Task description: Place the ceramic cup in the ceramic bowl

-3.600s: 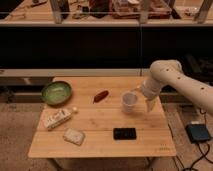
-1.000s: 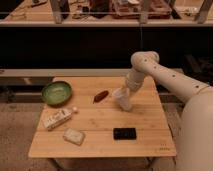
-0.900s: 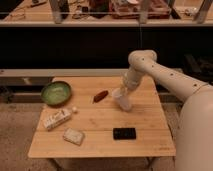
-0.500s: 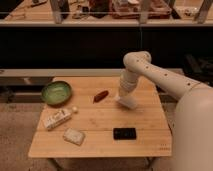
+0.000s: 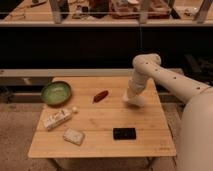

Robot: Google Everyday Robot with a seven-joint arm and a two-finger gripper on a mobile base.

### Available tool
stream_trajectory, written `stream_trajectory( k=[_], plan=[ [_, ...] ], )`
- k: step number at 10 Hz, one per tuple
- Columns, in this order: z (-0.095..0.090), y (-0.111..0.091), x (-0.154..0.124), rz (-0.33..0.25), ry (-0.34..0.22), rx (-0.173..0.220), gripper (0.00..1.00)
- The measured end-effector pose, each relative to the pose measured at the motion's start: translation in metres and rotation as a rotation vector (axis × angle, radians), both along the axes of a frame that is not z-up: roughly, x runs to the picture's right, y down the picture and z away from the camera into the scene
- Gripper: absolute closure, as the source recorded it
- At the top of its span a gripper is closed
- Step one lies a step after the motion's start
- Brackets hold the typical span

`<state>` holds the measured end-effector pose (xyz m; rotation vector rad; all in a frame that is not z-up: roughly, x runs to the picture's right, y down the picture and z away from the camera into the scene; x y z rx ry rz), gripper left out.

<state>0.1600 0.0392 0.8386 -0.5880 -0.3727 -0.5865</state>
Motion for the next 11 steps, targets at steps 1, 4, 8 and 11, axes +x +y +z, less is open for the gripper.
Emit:
stream_trajectory(
  k=[1,4,8,11],
  plan=[
    [-0.003,-0.004,-0.002,0.002,0.001,0.021,1.00],
    [-0.021,-0.024,-0.001,0.003,0.009,0.084,1.00],
    [-0.039,-0.051,-0.007,0.000,-0.011,0.149,1.00],
    [-0.041,-0.060,-0.017,-0.004,-0.044,0.171,1.00]
  ],
)
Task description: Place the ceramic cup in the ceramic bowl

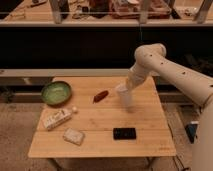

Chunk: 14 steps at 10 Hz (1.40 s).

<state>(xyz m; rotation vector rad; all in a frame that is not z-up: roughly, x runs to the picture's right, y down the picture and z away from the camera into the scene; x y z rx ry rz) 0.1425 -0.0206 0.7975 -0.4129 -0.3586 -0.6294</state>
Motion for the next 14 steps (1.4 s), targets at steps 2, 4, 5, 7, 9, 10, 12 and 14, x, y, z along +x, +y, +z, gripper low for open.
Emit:
stream_trajectory(
  k=[2,4,5,7,9,10,12,14],
  plan=[
    [0.001,-0.004,-0.007,-0.004,-0.011,0.009,1.00],
    [0.001,-0.009,-0.011,-0.007,-0.022,0.018,1.00],
    [0.001,-0.011,-0.015,-0.010,-0.029,0.022,1.00],
    [0.001,-0.017,-0.026,-0.020,-0.048,0.032,1.00],
    [0.001,-0.024,-0.047,-0.040,-0.075,0.043,1.00],
    [0.001,-0.027,-0.059,-0.051,-0.090,0.048,1.00],
    [0.000,-0.034,-0.079,-0.070,-0.113,0.059,1.00],
    [-0.003,-0.042,-0.098,-0.089,-0.134,0.072,1.00]
  ],
)
